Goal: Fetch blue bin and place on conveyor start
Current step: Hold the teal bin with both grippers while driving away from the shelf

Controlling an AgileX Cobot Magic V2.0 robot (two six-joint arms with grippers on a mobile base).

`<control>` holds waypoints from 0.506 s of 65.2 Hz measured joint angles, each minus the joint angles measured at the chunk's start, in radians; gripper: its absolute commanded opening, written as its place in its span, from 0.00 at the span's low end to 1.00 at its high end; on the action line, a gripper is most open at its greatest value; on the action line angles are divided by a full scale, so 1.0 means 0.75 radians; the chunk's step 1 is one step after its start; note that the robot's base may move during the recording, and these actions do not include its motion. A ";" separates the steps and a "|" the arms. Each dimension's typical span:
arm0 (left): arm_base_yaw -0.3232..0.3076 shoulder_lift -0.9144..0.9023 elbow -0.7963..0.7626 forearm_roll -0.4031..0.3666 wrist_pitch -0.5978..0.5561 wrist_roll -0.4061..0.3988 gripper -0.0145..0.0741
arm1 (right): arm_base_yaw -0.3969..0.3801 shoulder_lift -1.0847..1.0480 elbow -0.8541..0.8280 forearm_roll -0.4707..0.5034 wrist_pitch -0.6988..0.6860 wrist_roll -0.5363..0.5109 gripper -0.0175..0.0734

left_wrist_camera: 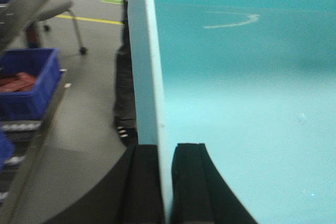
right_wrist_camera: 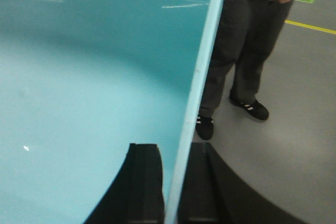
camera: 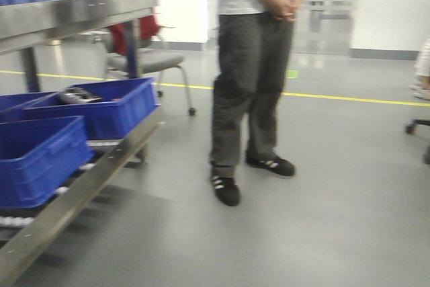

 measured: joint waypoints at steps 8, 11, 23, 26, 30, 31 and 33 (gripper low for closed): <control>0.000 0.000 0.000 0.000 0.000 0.000 0.04 | 0.000 0.000 0.000 0.000 0.000 0.000 0.02; 0.000 0.000 0.000 0.000 0.000 0.000 0.04 | 0.000 0.000 0.000 0.000 0.000 0.000 0.02; 0.000 0.000 0.000 0.000 0.000 0.000 0.04 | 0.000 0.000 0.000 0.000 0.000 0.000 0.02; 0.000 0.000 0.000 0.000 0.000 0.000 0.04 | 0.000 0.000 0.000 0.000 0.000 0.000 0.02; 0.000 0.000 0.000 0.000 0.000 0.000 0.04 | 0.000 0.000 0.000 0.000 0.000 0.000 0.02; 0.000 0.000 0.000 0.000 0.000 0.000 0.04 | 0.000 0.000 0.000 0.000 0.000 0.000 0.02; 0.000 0.000 0.000 0.000 0.000 0.000 0.04 | 0.000 0.000 0.000 0.000 0.000 0.000 0.02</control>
